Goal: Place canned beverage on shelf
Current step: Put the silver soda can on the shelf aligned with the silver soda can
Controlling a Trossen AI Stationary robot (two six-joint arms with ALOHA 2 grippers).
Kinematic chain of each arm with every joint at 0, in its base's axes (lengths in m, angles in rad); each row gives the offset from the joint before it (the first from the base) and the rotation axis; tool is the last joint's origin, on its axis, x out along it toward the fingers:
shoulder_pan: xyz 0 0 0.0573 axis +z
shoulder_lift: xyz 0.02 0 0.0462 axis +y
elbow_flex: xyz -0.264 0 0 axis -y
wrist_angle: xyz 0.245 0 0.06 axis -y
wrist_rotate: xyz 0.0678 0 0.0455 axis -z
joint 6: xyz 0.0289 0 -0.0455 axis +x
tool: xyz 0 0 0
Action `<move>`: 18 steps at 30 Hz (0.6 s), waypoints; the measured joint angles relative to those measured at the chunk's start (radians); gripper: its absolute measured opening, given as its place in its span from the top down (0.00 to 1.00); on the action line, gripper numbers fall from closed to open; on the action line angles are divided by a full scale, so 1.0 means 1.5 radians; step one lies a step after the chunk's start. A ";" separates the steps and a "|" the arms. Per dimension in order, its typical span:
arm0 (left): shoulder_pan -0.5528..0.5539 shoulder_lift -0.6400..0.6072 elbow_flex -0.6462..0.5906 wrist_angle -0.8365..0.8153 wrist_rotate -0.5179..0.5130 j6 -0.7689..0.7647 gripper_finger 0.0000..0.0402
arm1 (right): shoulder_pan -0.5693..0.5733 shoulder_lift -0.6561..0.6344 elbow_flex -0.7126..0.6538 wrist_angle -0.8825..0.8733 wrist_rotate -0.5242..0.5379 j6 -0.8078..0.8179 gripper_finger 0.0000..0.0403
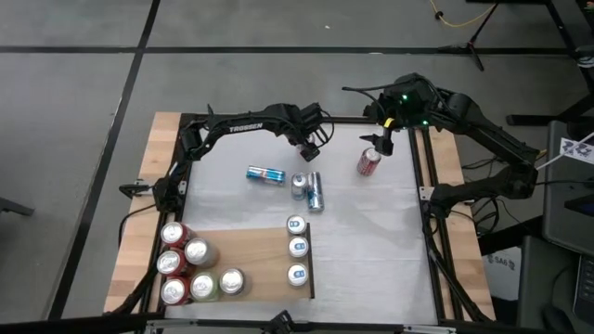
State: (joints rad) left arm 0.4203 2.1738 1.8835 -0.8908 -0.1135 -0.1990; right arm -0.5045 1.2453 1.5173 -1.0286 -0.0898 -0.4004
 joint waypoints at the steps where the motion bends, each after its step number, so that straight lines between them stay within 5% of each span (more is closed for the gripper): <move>1: -0.001 0.000 0.000 0.004 -0.002 0.000 0.16 | 0.000 0.000 0.000 0.000 0.000 0.000 0.07; 8: -0.007 0.000 0.000 0.024 -0.014 -0.033 0.17 | 0.000 0.000 0.000 0.000 0.000 0.000 0.07; 18: -0.008 0.000 0.000 0.025 -0.027 -0.165 0.32 | 0.000 0.000 0.000 0.000 0.000 0.000 0.07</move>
State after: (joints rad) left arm 0.4088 2.1738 1.8832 -0.8527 -0.1540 -0.4468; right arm -0.5045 1.2456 1.5173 -1.0283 -0.0898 -0.4007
